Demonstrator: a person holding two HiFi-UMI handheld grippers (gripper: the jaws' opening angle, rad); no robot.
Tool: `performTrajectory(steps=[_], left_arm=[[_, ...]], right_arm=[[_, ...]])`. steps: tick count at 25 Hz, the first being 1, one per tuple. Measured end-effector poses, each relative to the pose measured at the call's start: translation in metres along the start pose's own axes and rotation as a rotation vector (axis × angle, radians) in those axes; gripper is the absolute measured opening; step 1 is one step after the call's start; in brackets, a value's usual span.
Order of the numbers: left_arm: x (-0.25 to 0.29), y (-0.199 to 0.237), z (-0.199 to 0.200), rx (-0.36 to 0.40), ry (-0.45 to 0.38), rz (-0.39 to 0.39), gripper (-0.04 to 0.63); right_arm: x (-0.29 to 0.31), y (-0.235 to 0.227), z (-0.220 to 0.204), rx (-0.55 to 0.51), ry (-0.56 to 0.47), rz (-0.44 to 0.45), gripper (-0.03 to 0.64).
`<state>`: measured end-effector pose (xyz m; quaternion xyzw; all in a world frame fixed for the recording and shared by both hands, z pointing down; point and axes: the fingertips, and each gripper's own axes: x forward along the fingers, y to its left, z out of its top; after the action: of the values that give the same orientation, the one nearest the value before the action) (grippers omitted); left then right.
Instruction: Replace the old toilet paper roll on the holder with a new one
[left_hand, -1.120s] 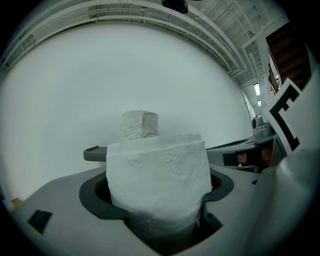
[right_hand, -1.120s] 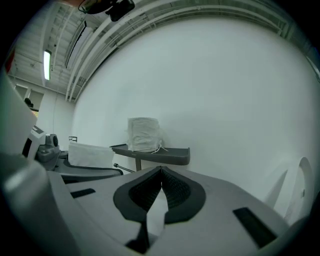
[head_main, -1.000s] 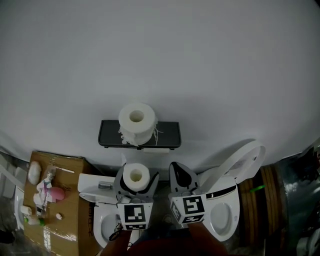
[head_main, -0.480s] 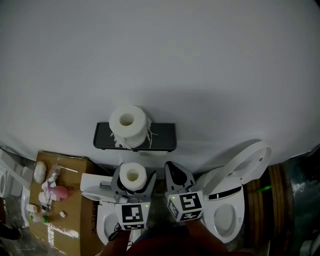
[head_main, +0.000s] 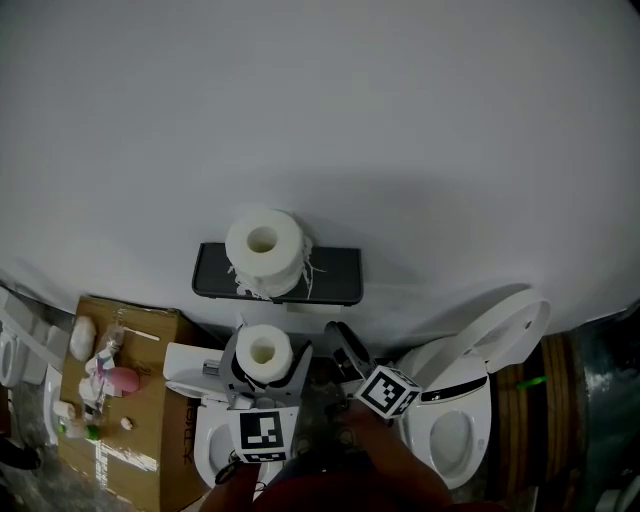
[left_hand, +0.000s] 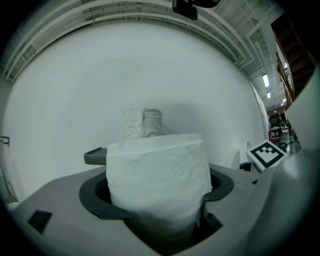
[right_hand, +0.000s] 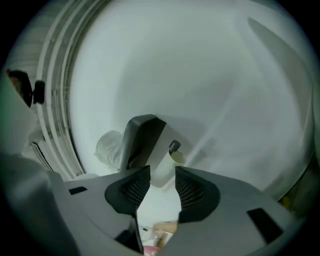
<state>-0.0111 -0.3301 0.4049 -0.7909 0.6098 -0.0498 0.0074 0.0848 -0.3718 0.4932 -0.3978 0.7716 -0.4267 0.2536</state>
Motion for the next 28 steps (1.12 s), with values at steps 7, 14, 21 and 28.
performTrajectory(steps=[7,14,21,28], left_arm=[[-0.006,0.009,-0.008,0.034,0.033,0.021,0.445],[-0.015,0.017,-0.007,0.034,0.028,0.048,0.445],[-0.022,0.026,-0.011,0.018,0.041,0.075,0.445],[-0.023,0.025,-0.016,0.042,0.055,0.067,0.445]], right_arm=[[0.03,-0.01,-0.006,0.265,-0.132,0.143,0.248],[0.058,-0.01,-0.006,0.378,-0.194,0.169,0.272],[0.064,-0.01,-0.002,0.395,-0.217,0.165,0.207],[0.056,-0.009,0.005,0.388,-0.234,0.166,0.201]])
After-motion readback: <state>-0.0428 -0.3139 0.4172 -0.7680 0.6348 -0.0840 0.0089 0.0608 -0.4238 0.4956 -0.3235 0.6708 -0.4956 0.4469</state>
